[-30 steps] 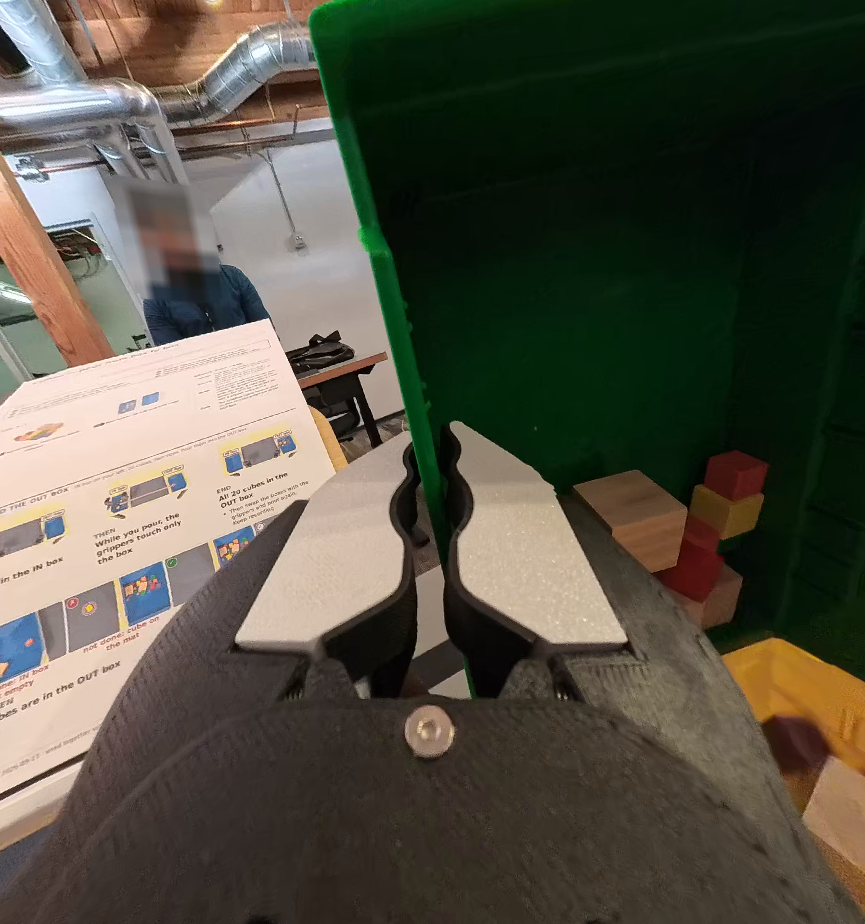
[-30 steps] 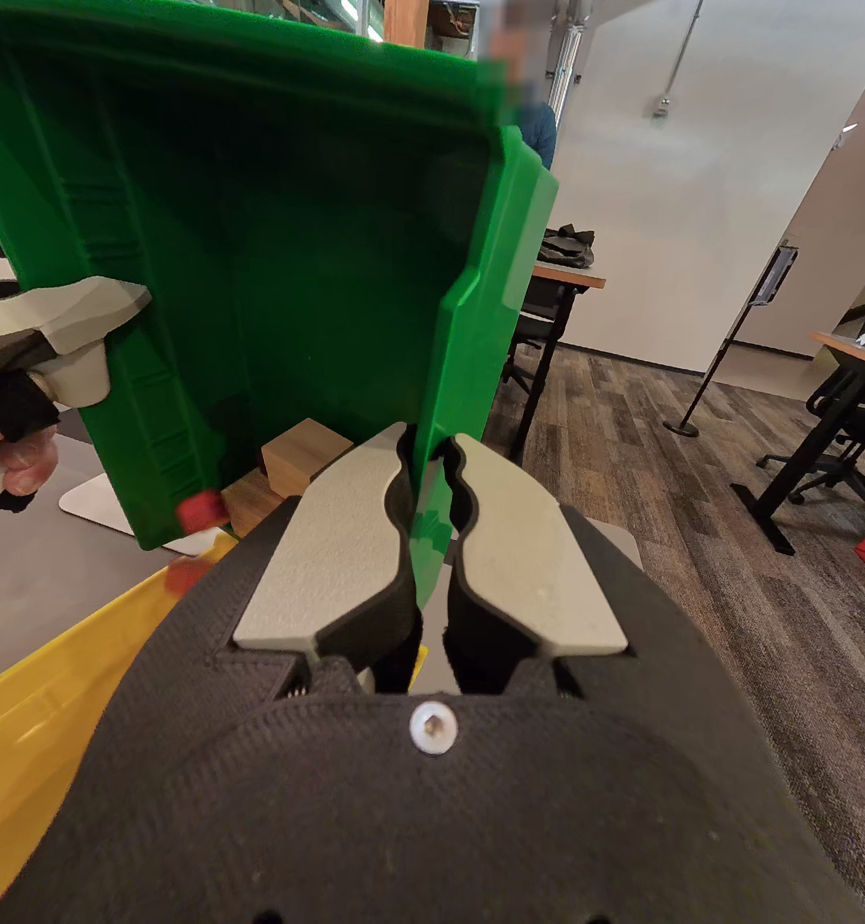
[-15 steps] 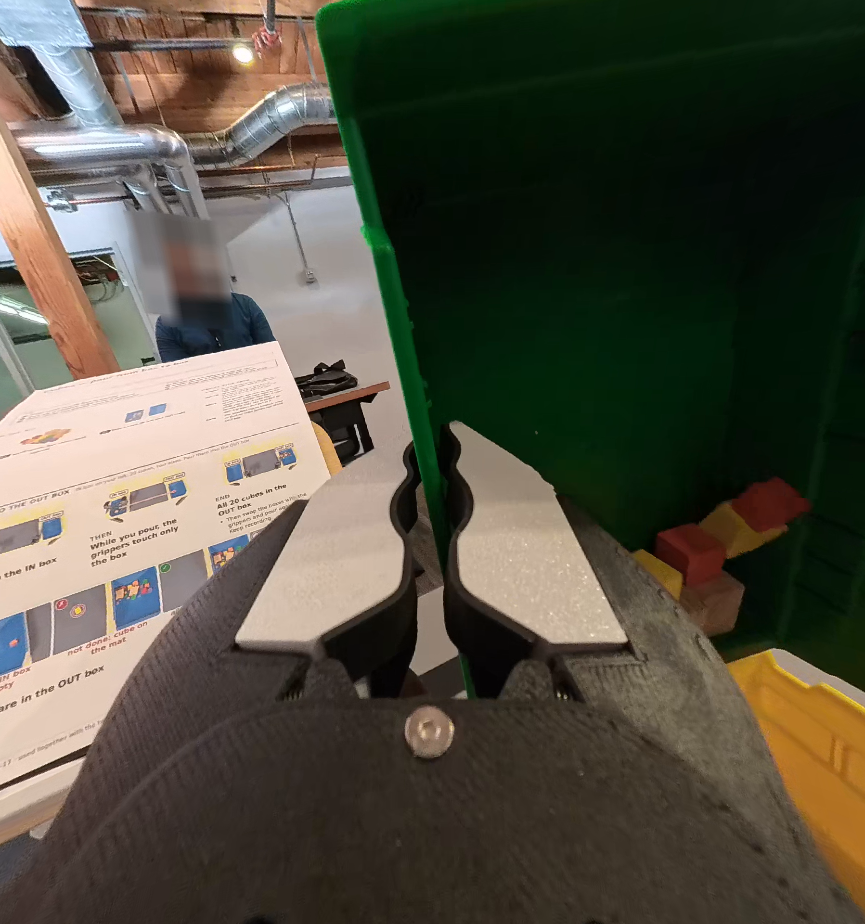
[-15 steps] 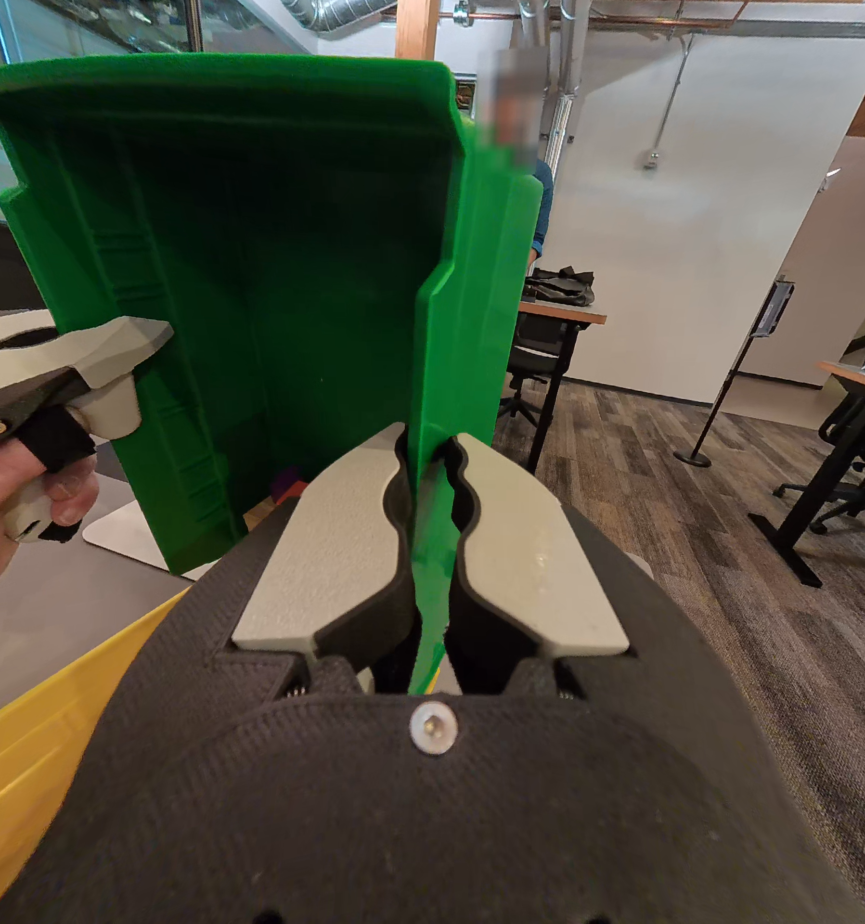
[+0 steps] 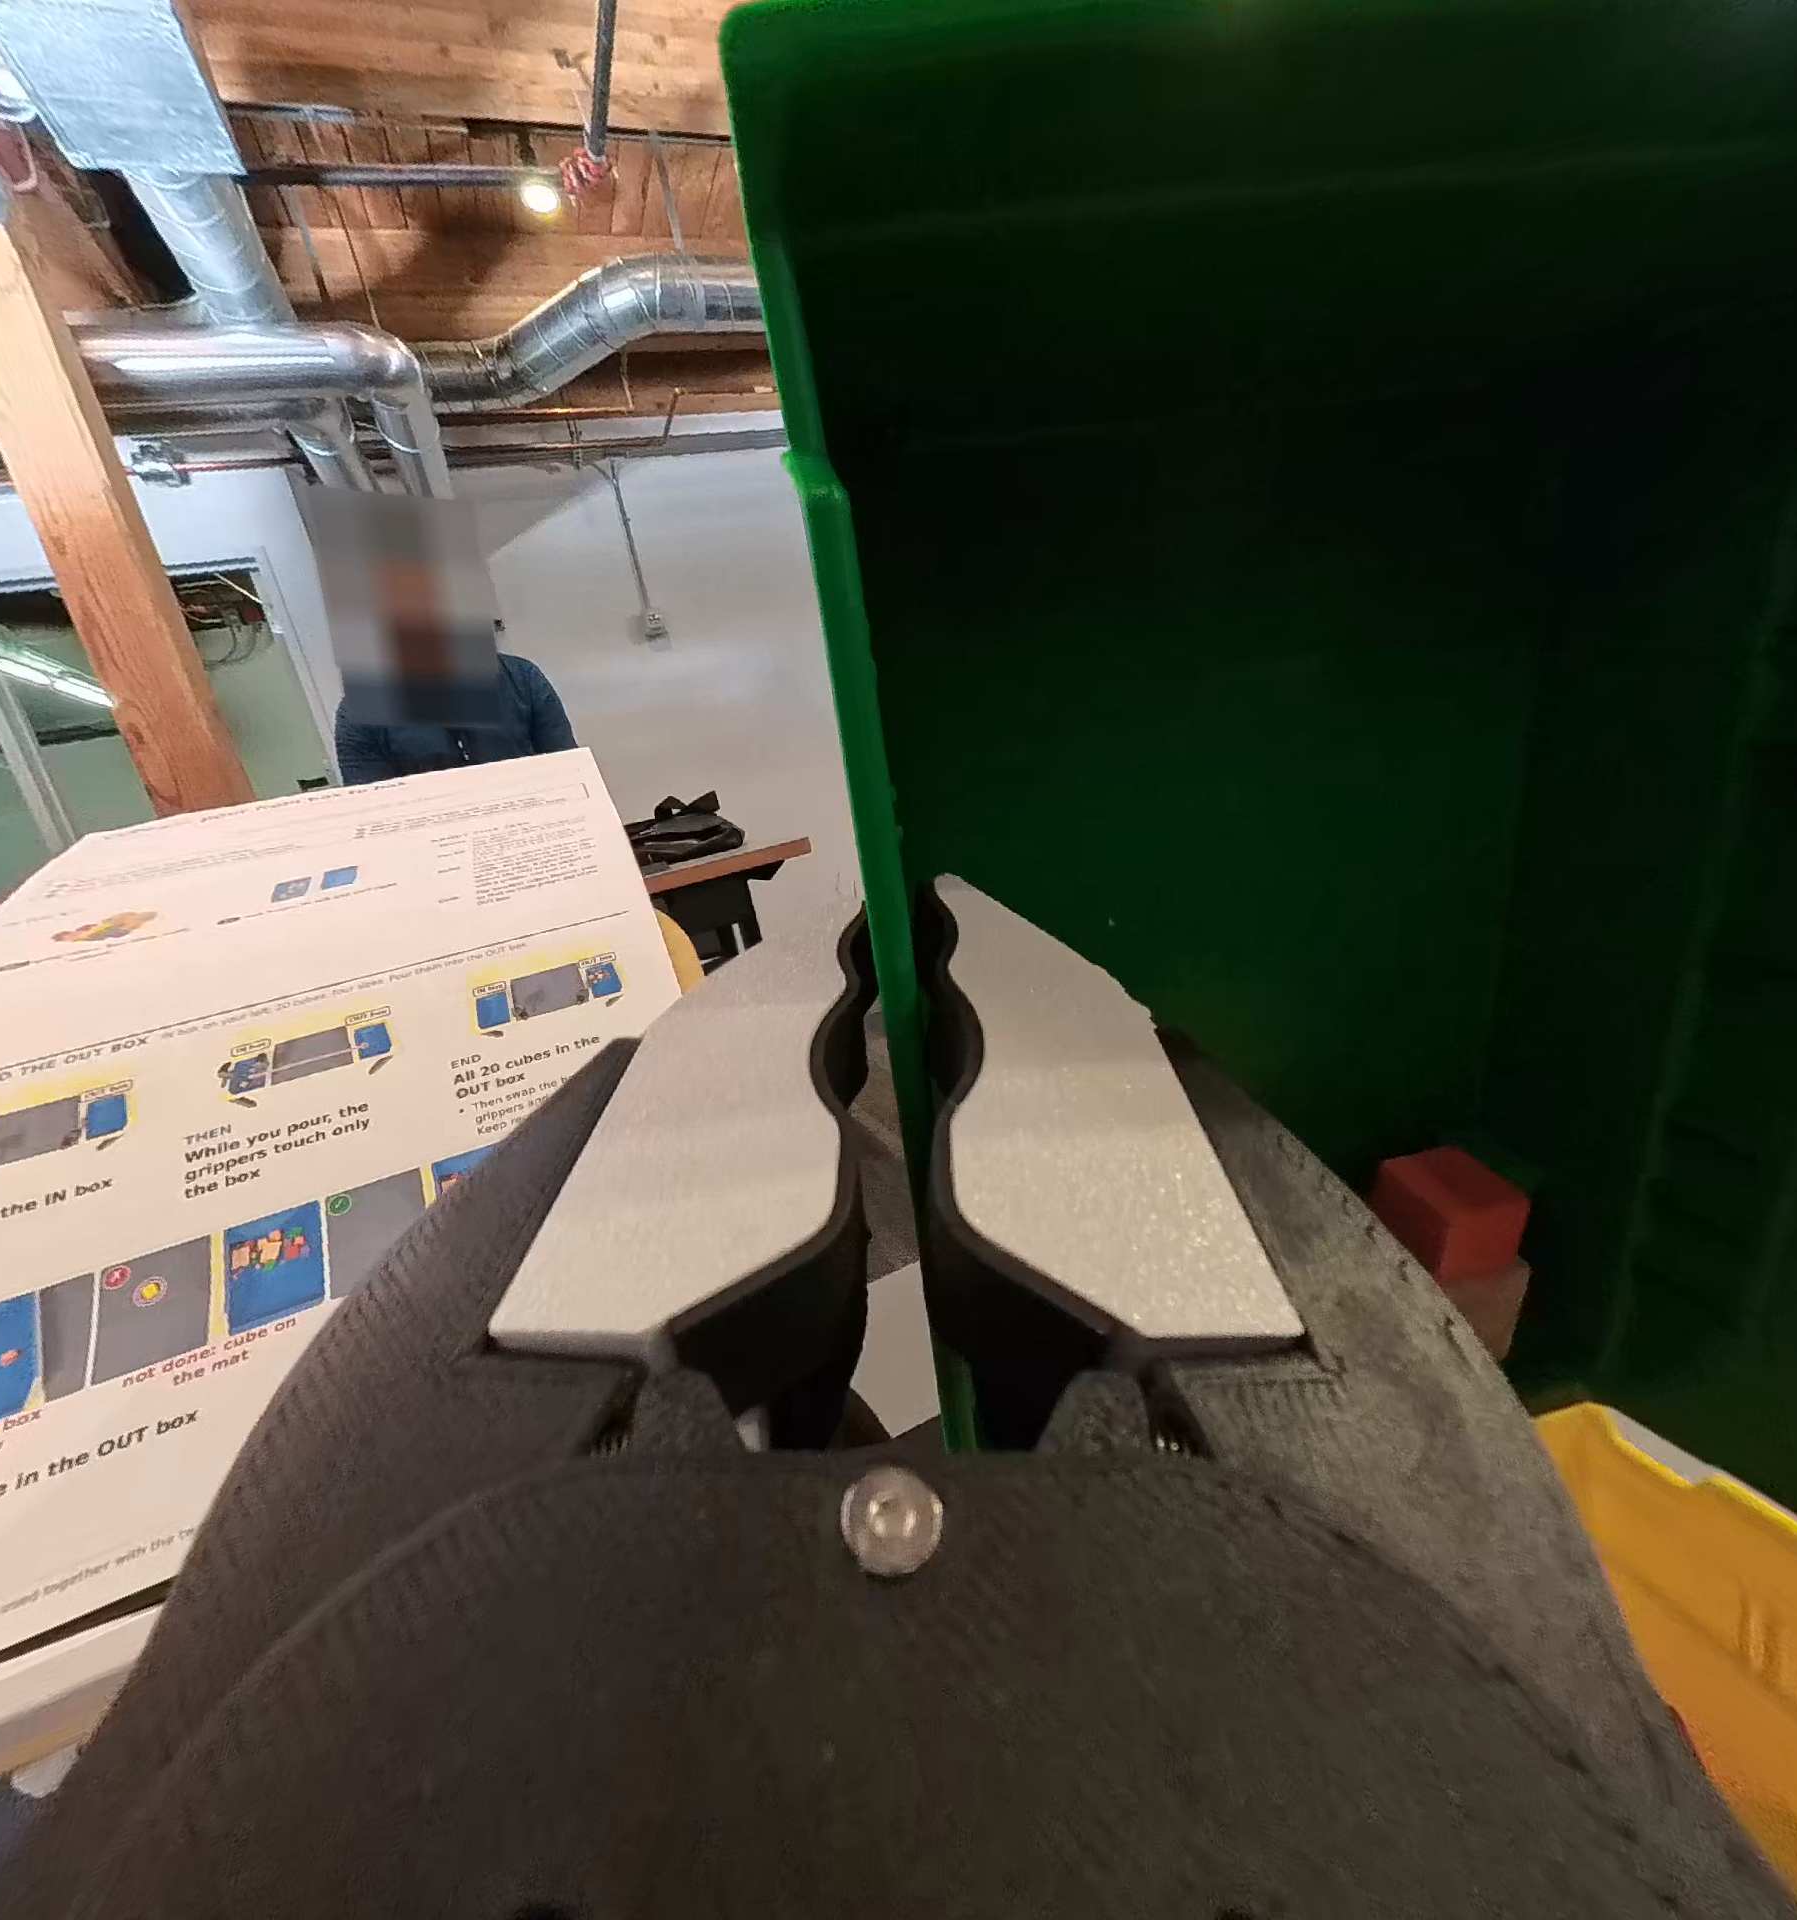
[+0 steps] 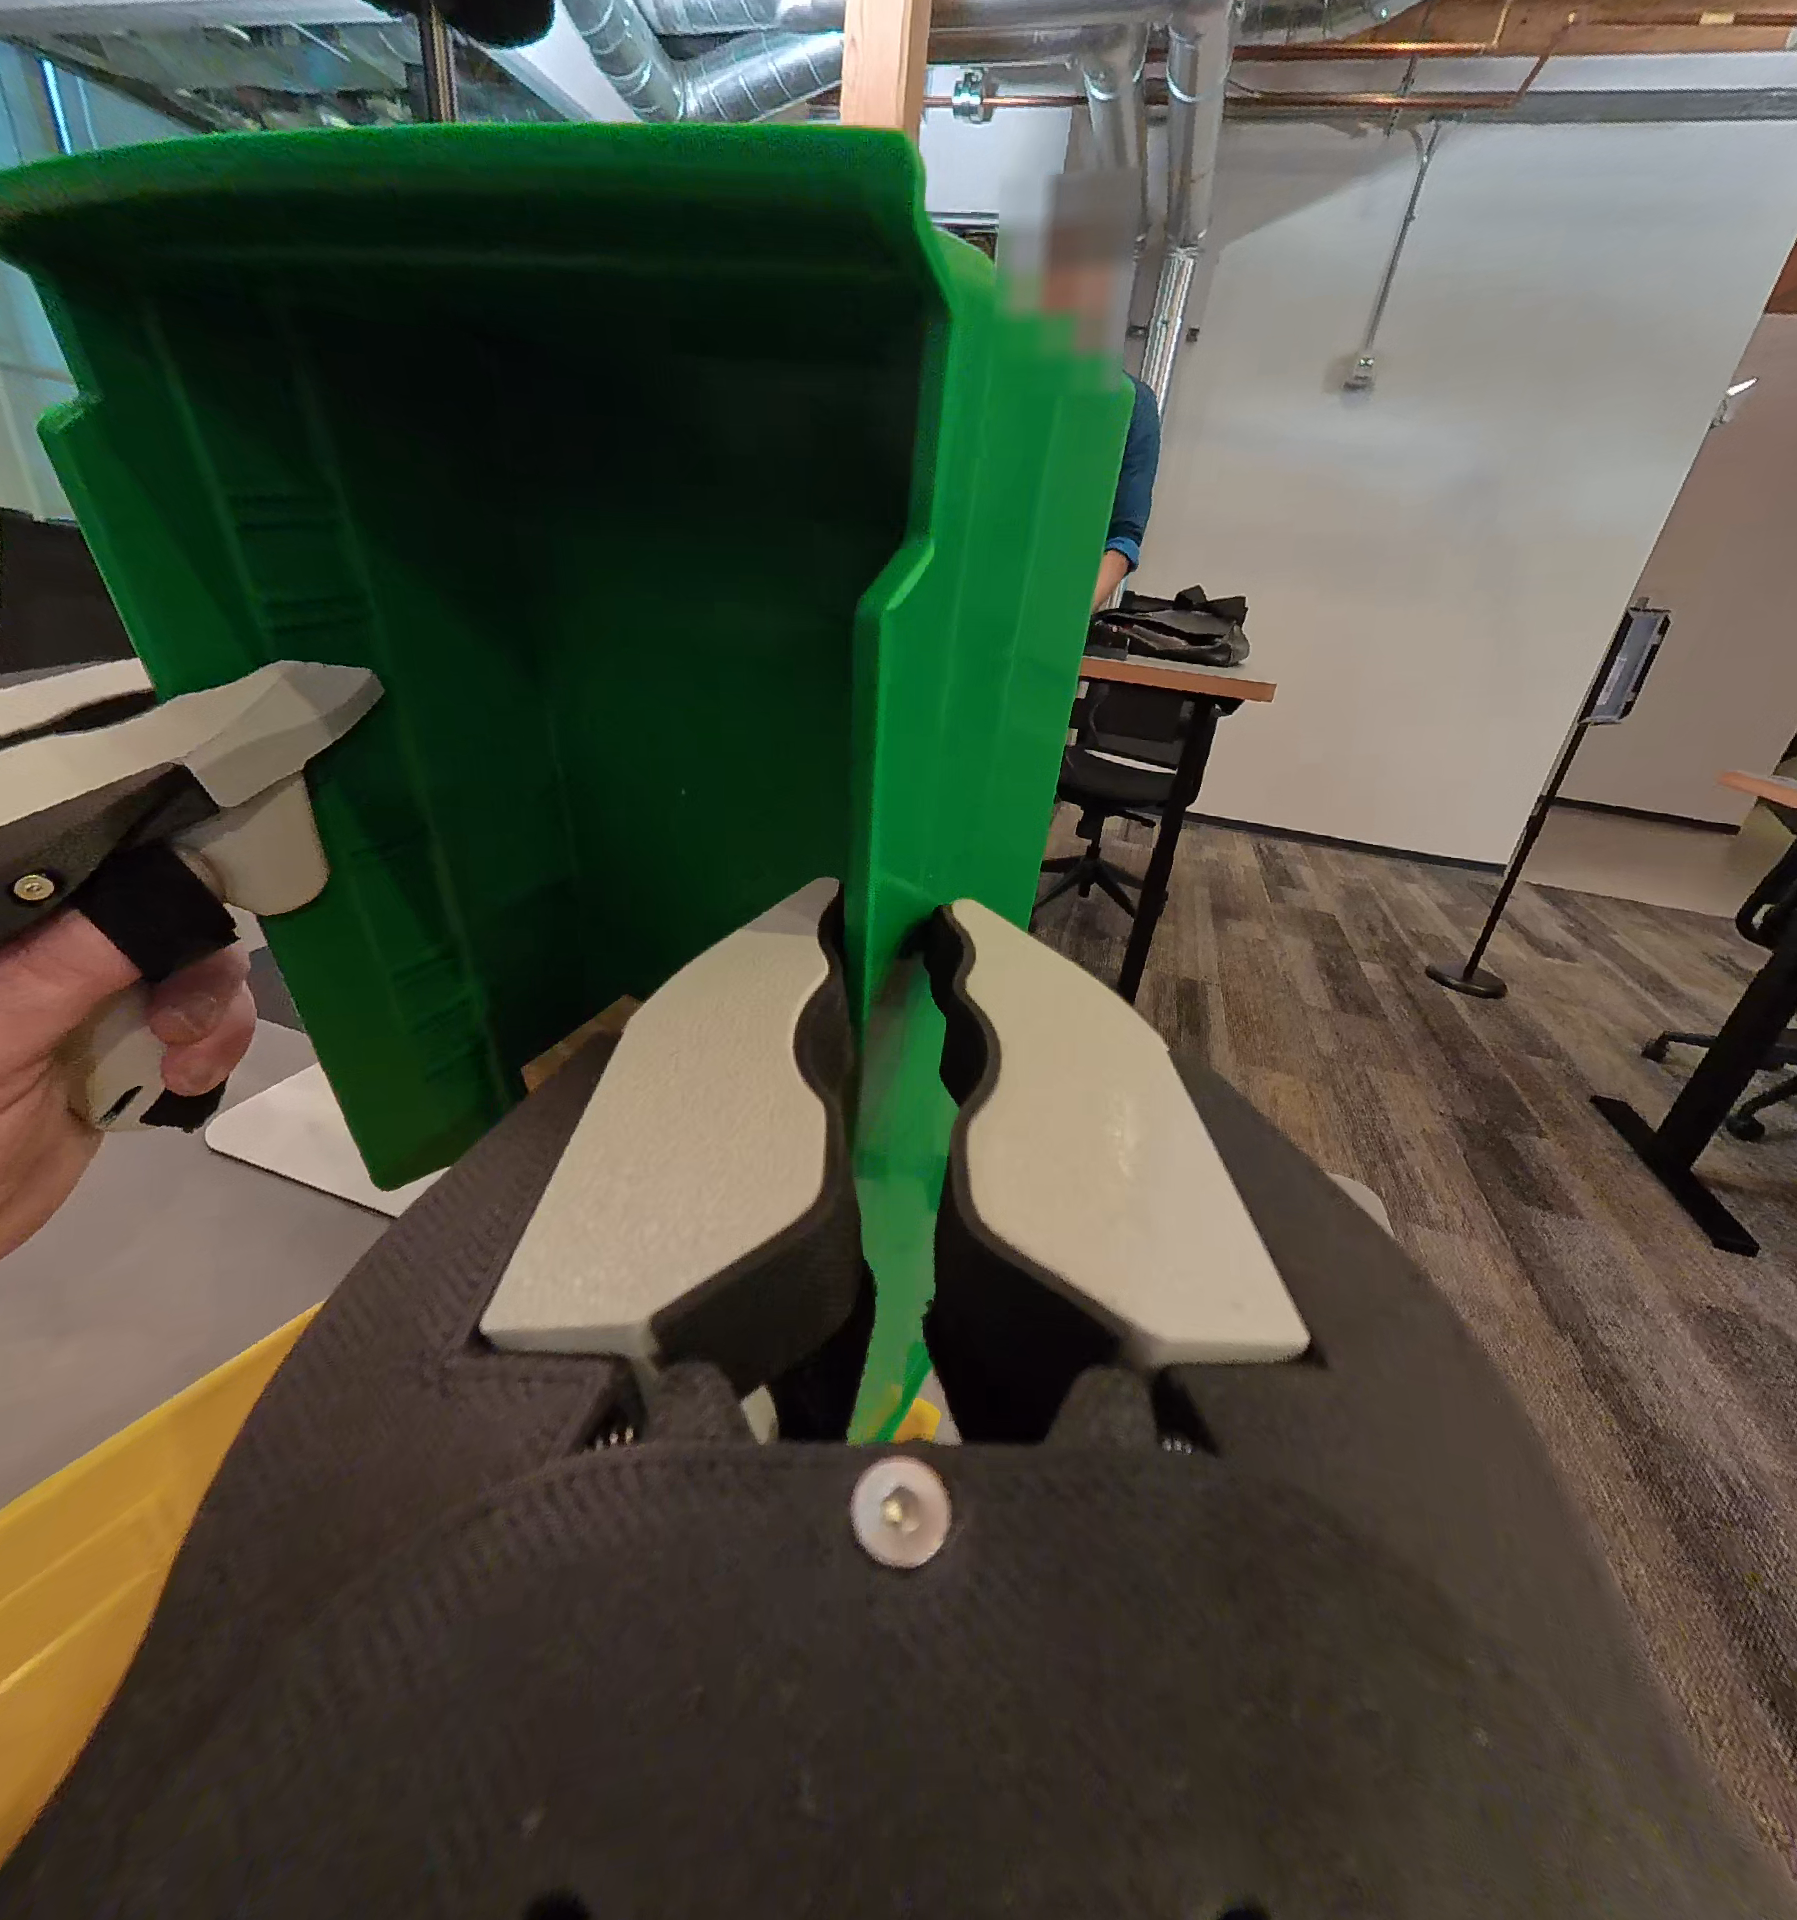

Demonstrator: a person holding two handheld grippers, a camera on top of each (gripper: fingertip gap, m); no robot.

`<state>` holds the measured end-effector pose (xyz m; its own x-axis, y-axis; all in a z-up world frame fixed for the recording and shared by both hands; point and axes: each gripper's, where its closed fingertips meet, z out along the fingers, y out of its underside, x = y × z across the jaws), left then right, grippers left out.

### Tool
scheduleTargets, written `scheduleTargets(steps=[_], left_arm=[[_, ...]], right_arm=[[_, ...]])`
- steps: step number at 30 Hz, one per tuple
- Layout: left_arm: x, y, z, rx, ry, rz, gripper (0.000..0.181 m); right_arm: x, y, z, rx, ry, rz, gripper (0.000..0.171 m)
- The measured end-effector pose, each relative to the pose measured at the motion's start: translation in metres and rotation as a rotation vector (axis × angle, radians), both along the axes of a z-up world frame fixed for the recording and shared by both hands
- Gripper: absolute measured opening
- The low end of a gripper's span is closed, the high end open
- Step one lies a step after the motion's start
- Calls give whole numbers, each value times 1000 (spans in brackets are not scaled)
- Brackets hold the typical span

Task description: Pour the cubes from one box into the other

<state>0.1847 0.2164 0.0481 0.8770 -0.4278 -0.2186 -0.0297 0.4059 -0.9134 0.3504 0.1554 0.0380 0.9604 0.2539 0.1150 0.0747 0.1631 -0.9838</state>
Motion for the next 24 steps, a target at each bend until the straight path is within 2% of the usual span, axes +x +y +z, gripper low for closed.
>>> scheduleTargets(steps=[4, 12, 24], left_arm=[[-1, 8, -7, -31, -10, 2, 6], [-8, -7, 15, 41, -54, -6, 6], [-10, -6, 13, 21, -71, -8, 7]], right_arm=[[-2, 5, -2, -8, 11, 7, 8], [-11, -10, 17, 57, 8, 29, 8], [-10, -6, 21, 54, 6, 38, 9]])
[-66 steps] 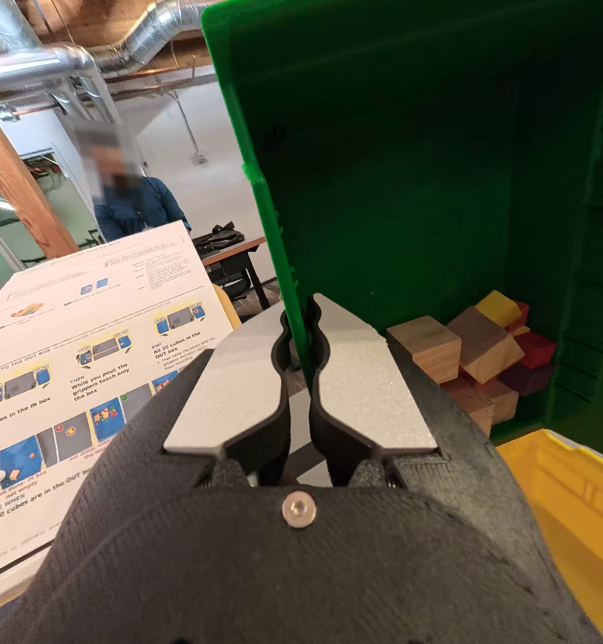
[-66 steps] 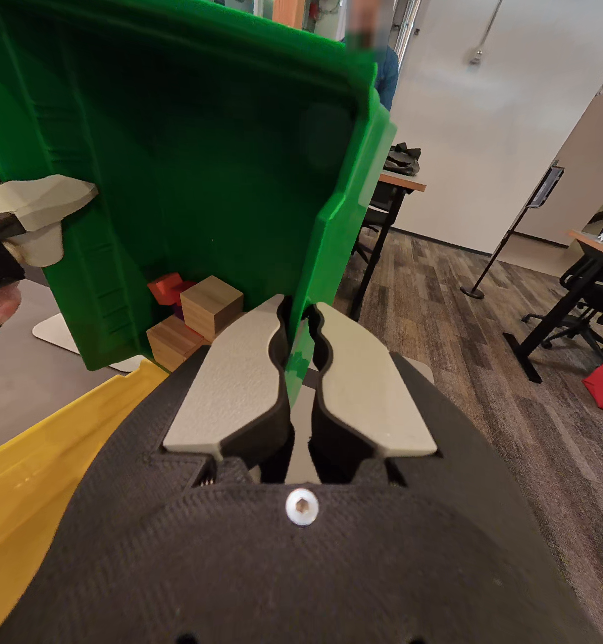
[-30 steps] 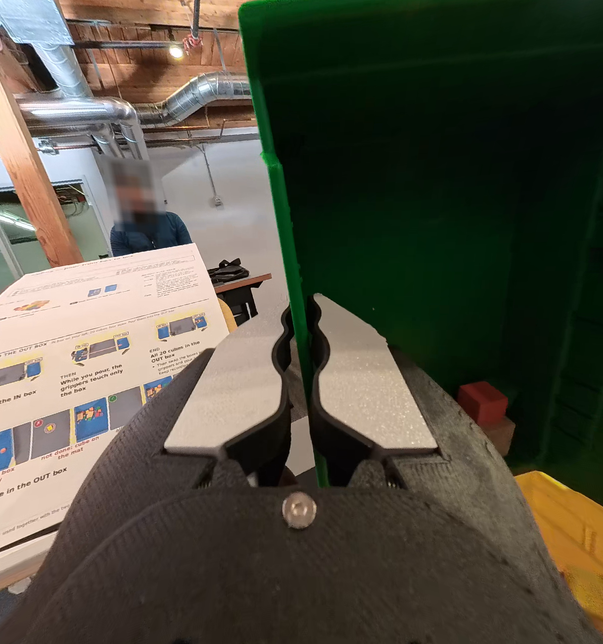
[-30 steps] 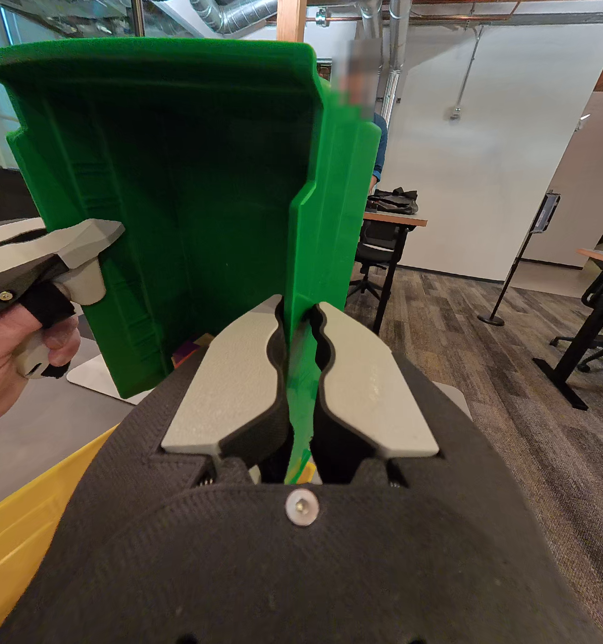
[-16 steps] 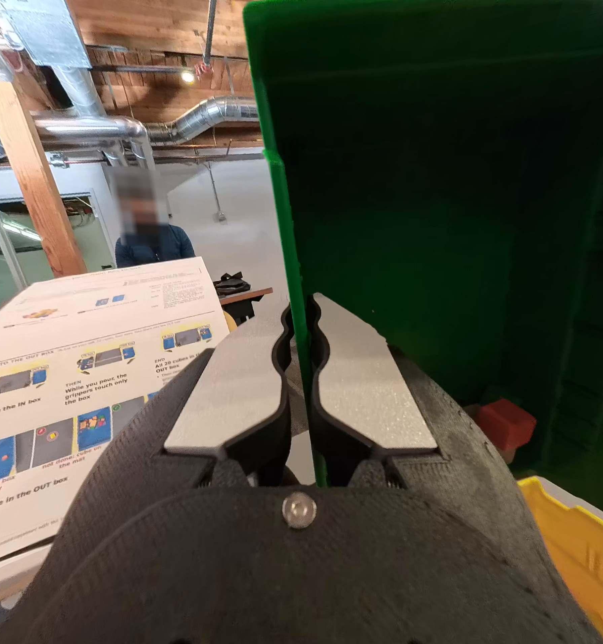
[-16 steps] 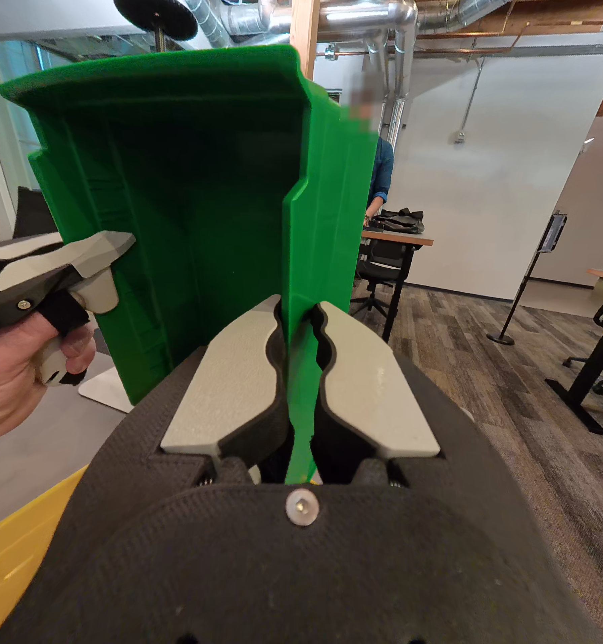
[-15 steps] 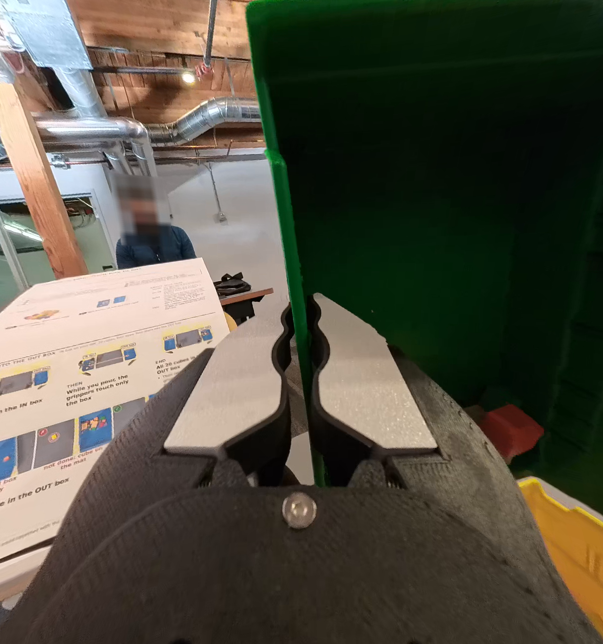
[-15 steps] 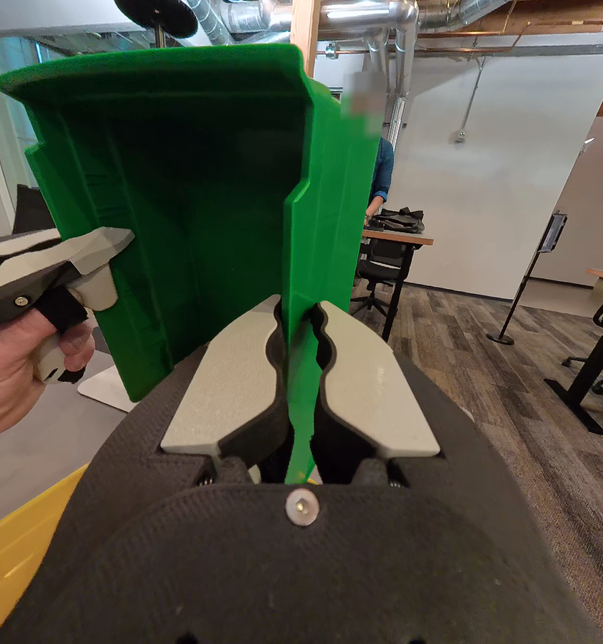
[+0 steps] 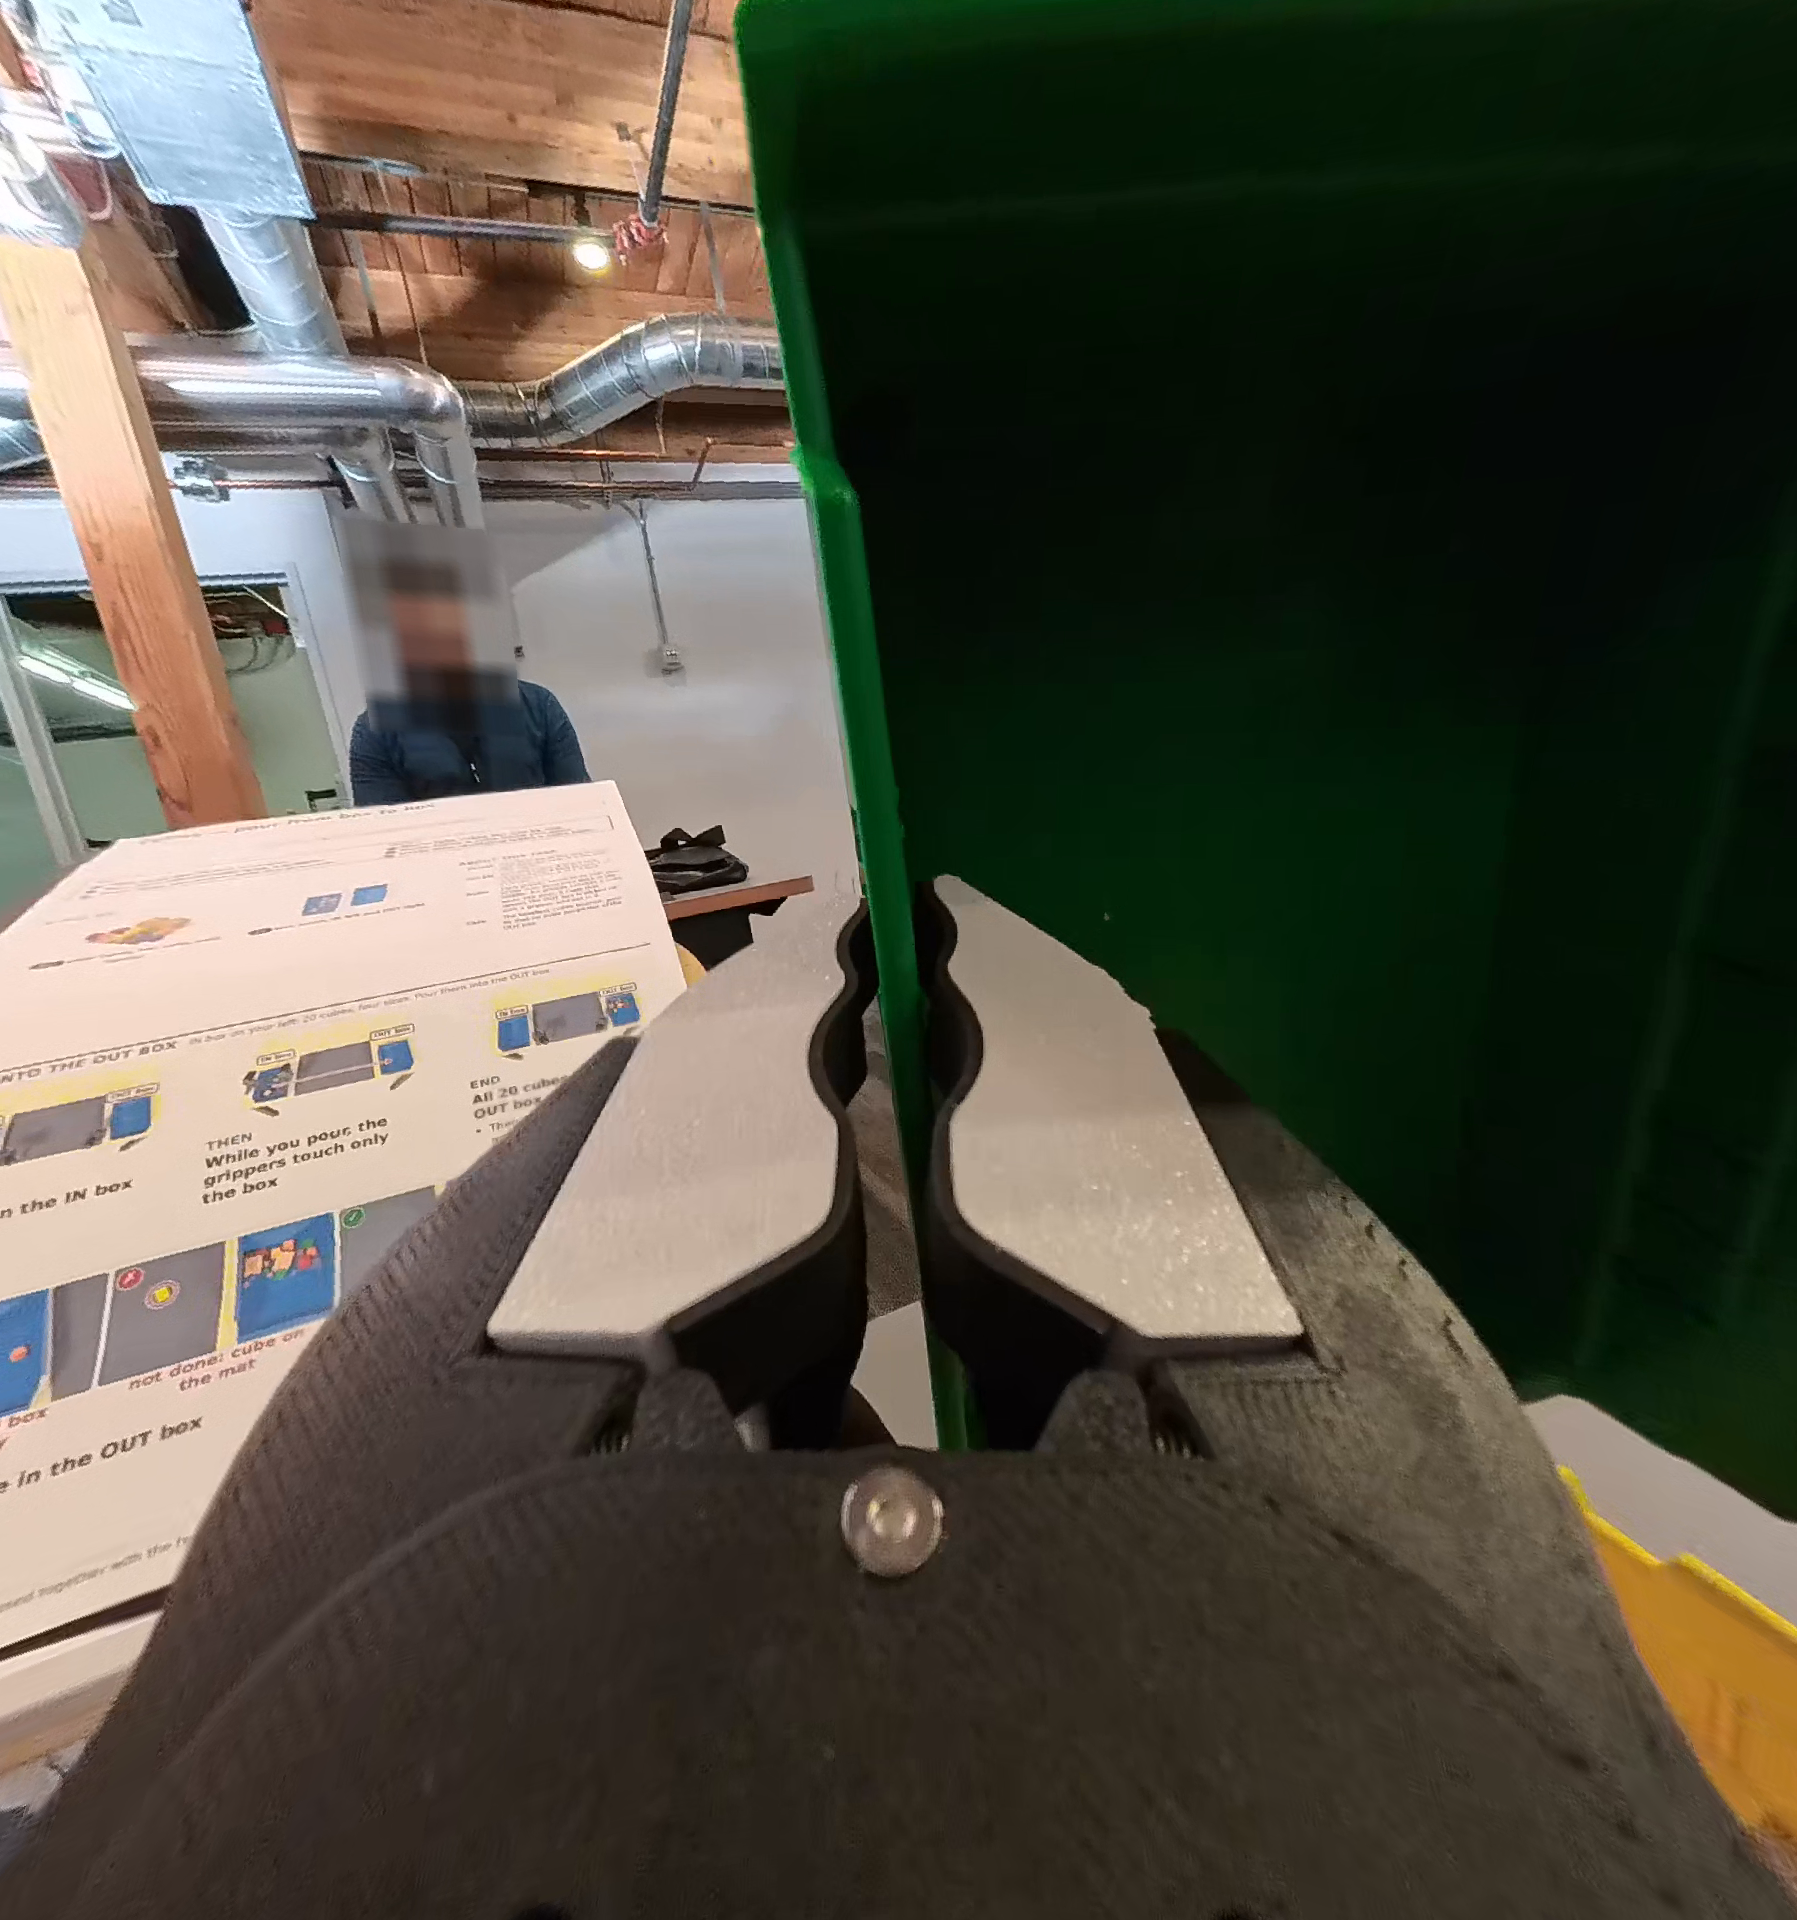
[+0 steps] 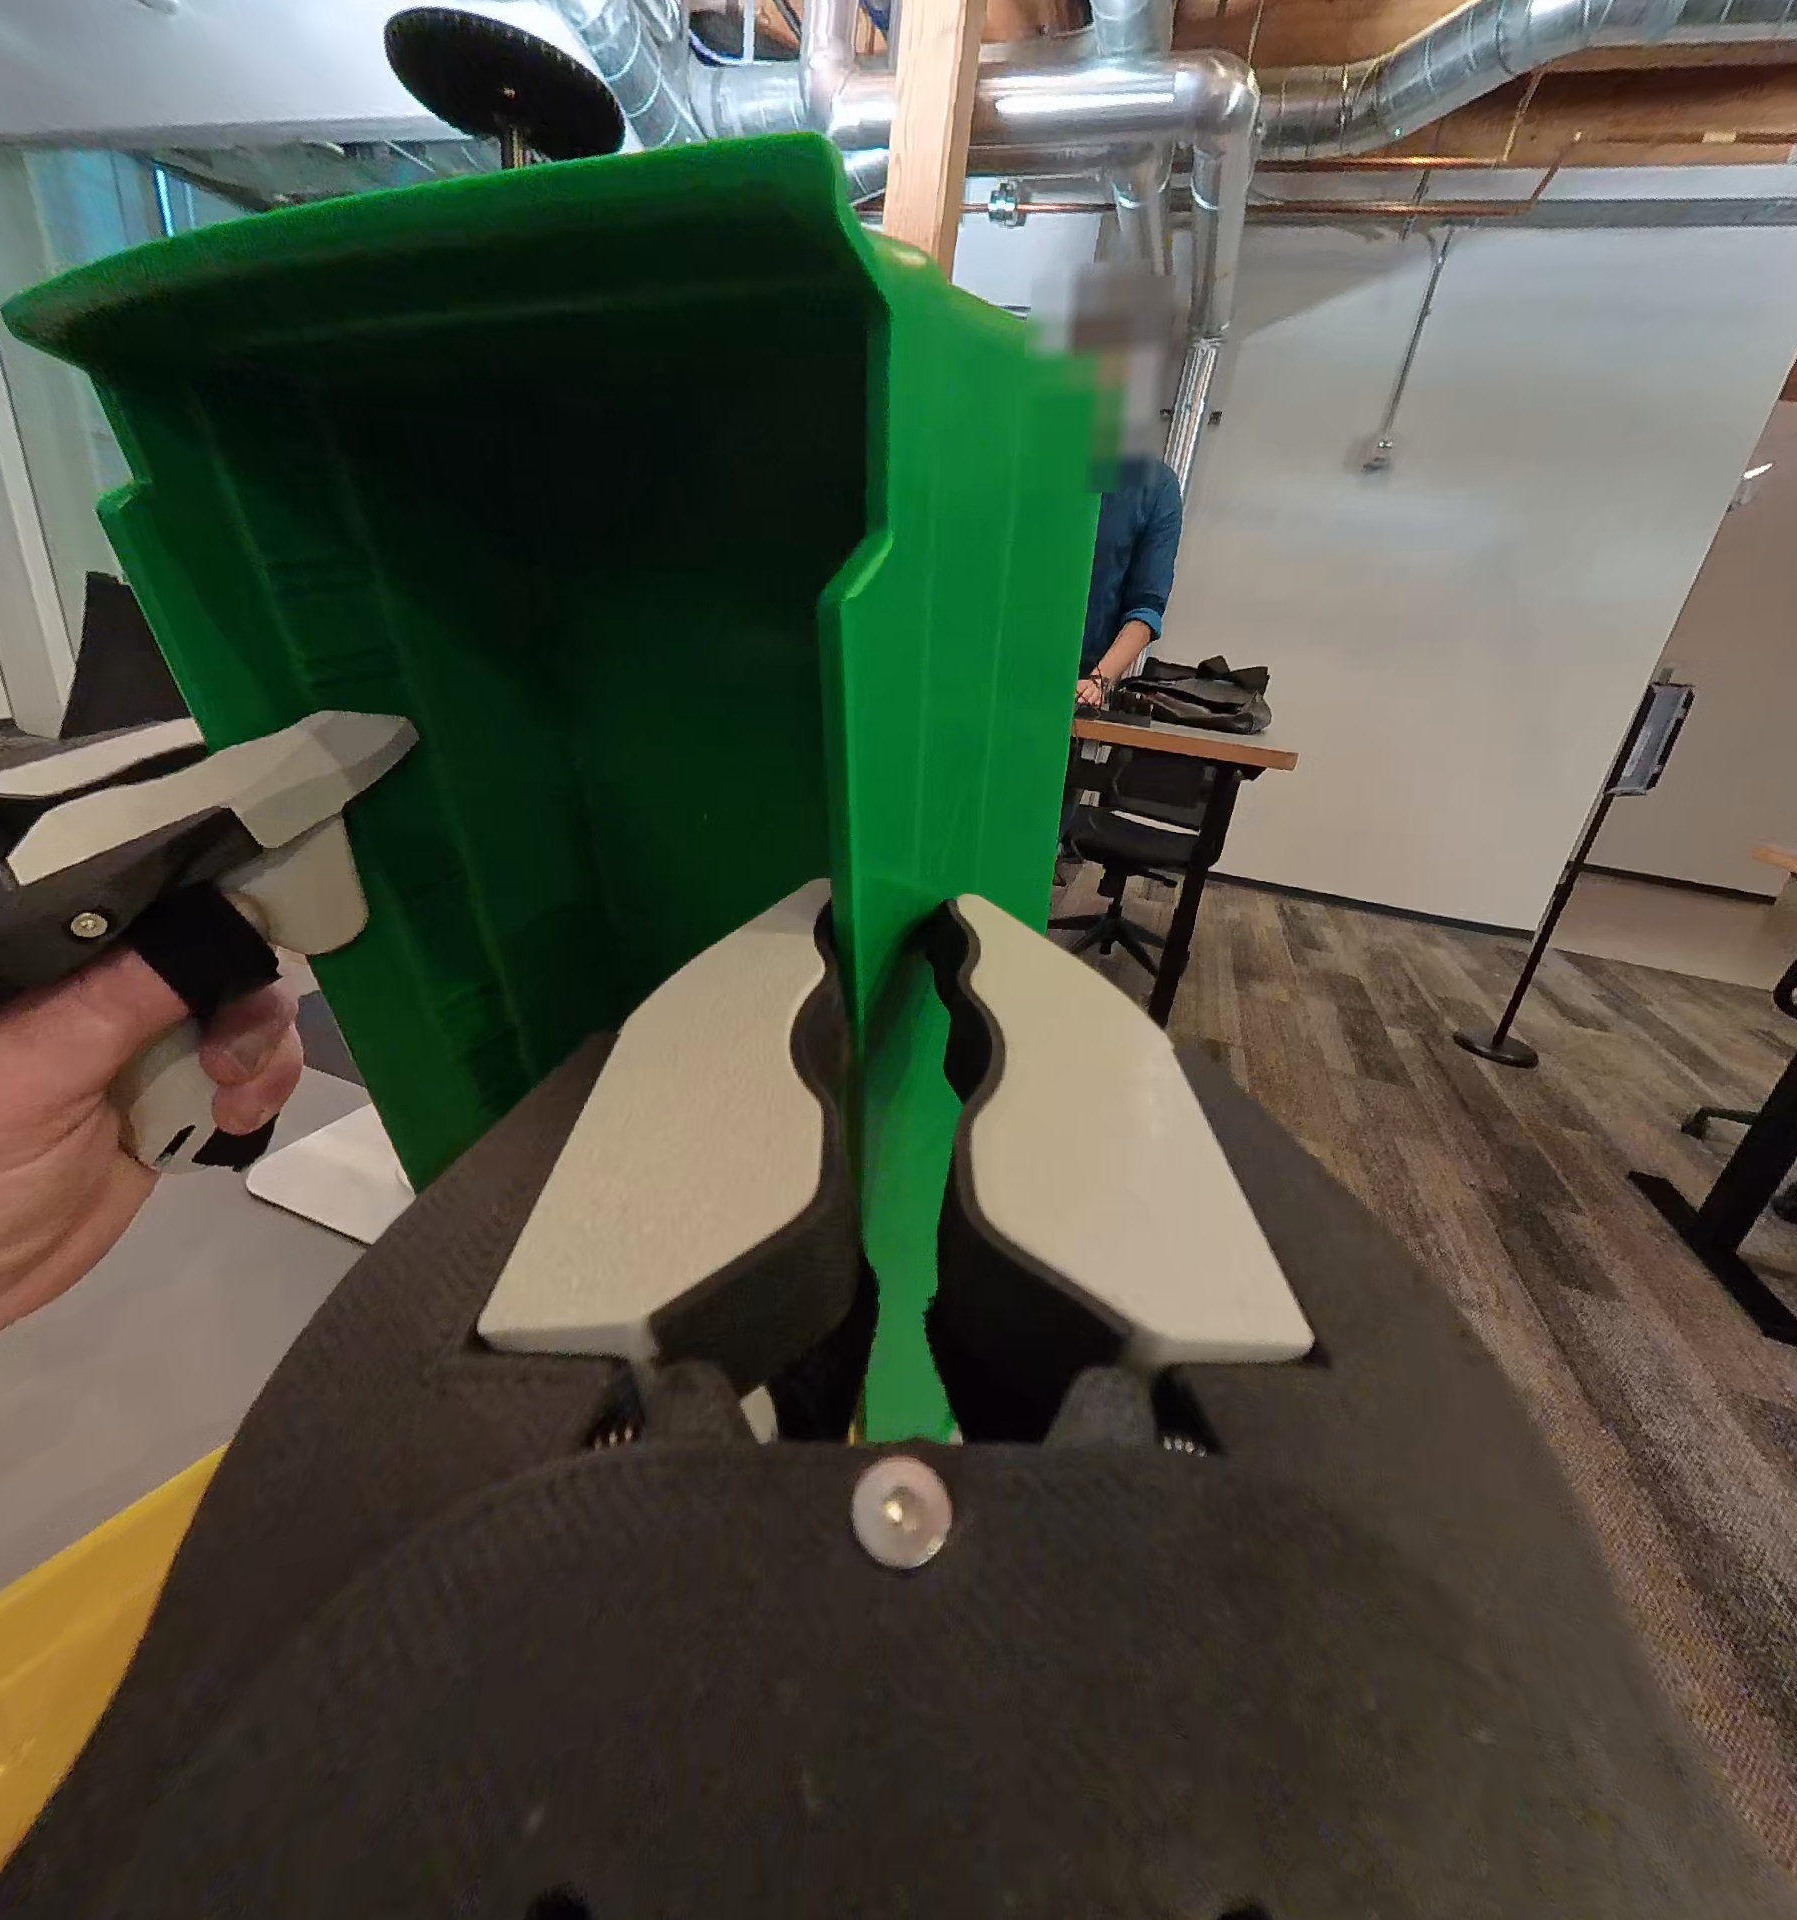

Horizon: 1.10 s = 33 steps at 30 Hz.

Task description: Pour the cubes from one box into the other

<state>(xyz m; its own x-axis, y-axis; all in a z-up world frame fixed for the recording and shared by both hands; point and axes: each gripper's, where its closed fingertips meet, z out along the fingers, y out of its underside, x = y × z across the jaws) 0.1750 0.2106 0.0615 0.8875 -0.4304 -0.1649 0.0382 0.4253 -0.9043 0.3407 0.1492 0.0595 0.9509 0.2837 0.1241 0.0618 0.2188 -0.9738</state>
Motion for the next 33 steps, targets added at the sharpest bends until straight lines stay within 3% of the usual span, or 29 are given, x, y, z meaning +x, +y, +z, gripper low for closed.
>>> scheduleTargets(steps=[9, 17, 27, 33], left_arm=[[-12, -14, 29, 23, 8, 5, 6], [-54, -36, 63, 13, 46, 46, 6], [-183, -77, 88, -100, 179, 190, 7], [-283, -101, 56, -261, 298, 334, 6]], right_arm=[[-12, -14, 21, 11, -25, 2, 9], [-53, -30, 53, -11, -147, 3, 8], [-183, -48, 41, -146, -283, 150, 9], [-283, -55, 1, -286, -309, 316, 9]])
